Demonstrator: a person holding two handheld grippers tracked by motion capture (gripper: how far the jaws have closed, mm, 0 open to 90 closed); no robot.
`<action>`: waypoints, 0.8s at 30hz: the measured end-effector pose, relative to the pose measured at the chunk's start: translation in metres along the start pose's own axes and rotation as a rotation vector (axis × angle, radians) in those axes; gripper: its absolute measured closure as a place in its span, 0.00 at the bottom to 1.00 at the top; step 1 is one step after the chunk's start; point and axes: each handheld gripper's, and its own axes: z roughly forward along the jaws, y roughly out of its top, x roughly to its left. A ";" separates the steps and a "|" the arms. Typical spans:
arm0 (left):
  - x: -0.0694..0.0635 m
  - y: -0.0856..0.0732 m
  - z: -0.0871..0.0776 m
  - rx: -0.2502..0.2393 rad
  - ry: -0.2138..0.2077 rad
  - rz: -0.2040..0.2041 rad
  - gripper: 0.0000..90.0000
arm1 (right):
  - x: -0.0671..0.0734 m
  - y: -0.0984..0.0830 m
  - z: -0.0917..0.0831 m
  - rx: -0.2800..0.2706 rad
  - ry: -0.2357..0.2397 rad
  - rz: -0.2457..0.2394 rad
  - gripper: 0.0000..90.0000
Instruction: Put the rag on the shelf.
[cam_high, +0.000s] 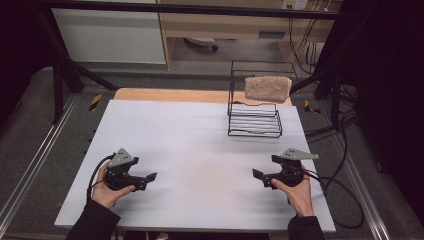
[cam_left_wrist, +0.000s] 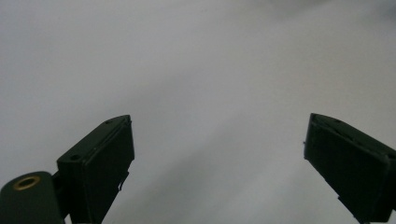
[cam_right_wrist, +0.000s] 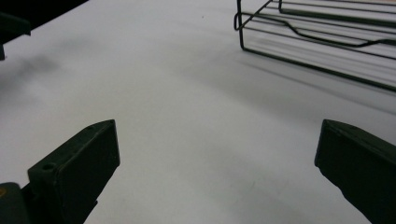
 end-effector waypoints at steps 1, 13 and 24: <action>0.001 -0.002 -0.001 0.000 0.002 -0.004 0.09 | -0.001 -0.004 0.000 0.003 0.002 0.008 0.01; 0.008 -0.024 -0.010 0.001 0.016 -0.006 0.09 | -0.009 -0.032 -0.005 0.040 0.017 0.004 0.01; 0.009 -0.030 -0.008 0.014 0.015 0.002 0.09 | -0.011 -0.037 -0.005 0.053 0.019 0.018 0.01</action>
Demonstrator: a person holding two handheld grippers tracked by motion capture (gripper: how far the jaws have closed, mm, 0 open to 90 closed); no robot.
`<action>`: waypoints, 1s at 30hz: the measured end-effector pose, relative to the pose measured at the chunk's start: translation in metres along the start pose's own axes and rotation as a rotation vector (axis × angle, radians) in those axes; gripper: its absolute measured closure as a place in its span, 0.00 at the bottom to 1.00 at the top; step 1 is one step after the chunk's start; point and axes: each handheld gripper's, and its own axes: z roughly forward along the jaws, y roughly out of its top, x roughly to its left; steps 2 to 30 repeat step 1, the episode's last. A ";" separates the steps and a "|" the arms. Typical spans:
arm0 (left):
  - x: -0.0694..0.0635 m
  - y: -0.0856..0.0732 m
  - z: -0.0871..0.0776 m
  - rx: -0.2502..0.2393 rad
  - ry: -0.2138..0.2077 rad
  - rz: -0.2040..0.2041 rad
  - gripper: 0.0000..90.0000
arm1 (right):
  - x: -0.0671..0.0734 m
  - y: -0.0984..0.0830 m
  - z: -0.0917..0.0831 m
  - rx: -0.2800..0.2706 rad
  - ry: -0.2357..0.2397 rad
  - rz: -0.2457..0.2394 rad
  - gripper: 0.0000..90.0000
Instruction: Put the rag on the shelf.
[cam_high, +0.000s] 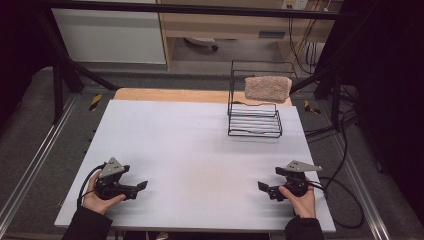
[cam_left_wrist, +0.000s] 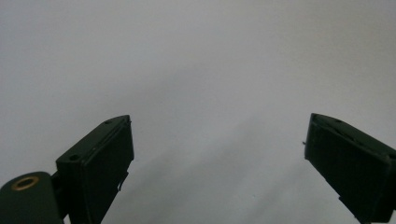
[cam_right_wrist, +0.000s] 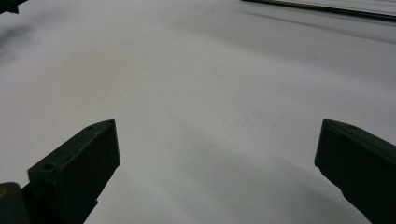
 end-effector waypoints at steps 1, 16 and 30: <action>0.000 0.000 0.000 0.001 0.002 0.000 0.09 | 0.000 0.000 0.000 0.001 -0.001 -0.001 0.01; 0.000 0.000 0.000 0.001 0.002 0.000 0.09 | 0.000 0.000 0.000 0.001 -0.001 -0.001 0.01; 0.000 0.000 0.000 0.001 0.002 0.000 0.09 | 0.000 0.000 0.000 0.001 -0.001 -0.001 0.01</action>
